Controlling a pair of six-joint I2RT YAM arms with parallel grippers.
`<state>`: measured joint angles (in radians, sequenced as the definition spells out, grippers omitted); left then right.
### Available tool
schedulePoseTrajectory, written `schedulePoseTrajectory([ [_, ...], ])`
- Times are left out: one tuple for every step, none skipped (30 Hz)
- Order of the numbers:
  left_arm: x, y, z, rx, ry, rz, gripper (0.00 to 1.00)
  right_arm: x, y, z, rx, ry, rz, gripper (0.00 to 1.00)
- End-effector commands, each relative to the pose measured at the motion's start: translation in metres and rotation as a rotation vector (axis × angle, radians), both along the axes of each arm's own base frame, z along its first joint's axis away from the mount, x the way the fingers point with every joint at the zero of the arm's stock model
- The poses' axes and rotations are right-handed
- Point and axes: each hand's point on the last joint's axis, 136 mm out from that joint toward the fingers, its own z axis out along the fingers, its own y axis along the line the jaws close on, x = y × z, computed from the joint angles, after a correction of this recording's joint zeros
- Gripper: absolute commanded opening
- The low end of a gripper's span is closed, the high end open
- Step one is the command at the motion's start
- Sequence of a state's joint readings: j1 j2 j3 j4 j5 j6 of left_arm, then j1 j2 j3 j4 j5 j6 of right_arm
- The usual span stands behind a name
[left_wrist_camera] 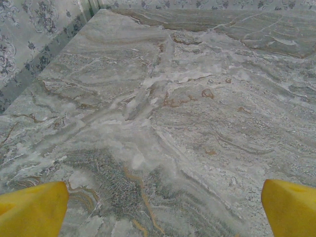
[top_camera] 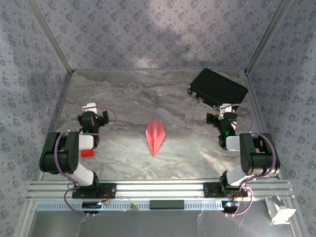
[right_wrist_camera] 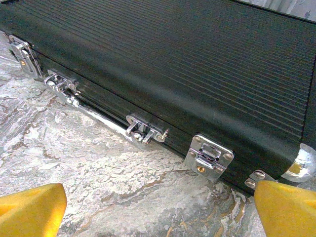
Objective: Fold a paper plane with a square sheet of paper (pick it up from the middle)
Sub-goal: Reset both arms
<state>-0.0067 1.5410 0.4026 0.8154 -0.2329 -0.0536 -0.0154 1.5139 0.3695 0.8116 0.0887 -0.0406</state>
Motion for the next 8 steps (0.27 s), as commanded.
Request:
schedulePoseTrajectory([
  [-0.0002, 0.0006, 0.0076, -0.011, -0.040, 0.012, 1.00, 0.0056, -0.0009, 0.0040, 0.017, -0.010, -0.005, 0.99],
  [-0.0001, 0.0007, 0.0077, -0.012, -0.040, 0.013, 1.00, 0.0054, -0.0012, 0.0034, 0.017, -0.008, -0.006, 0.99],
  [-0.0002, 0.0004, 0.0073, -0.012, -0.039, 0.012, 1.00, 0.0063, -0.0011, 0.0050, 0.017, -0.012, -0.006, 0.99],
  [-0.0003, 0.0008, 0.0074, -0.011, -0.039, 0.013, 1.00, 0.0059, -0.0012, 0.0041, 0.018, -0.009, -0.006, 0.99],
  [-0.0002, 0.0008, 0.0077, -0.011, -0.040, 0.014, 1.00, 0.0062, -0.0008, 0.0041, 0.018, -0.008, -0.004, 0.99],
  [-0.0002, 0.0010, 0.0072, -0.011, -0.039, 0.013, 1.00, 0.0062, -0.0012, 0.0040, 0.018, -0.008, -0.005, 0.99],
  [-0.0002, 0.0012, 0.0075, -0.011, -0.039, 0.014, 1.00, 0.0058, -0.0012, 0.0040, 0.018, -0.009, -0.005, 0.99],
  [-0.0003, 0.0012, 0.0073, -0.010, -0.039, 0.014, 1.00, 0.0058, -0.0009, 0.0042, 0.019, -0.009, -0.004, 0.99],
])
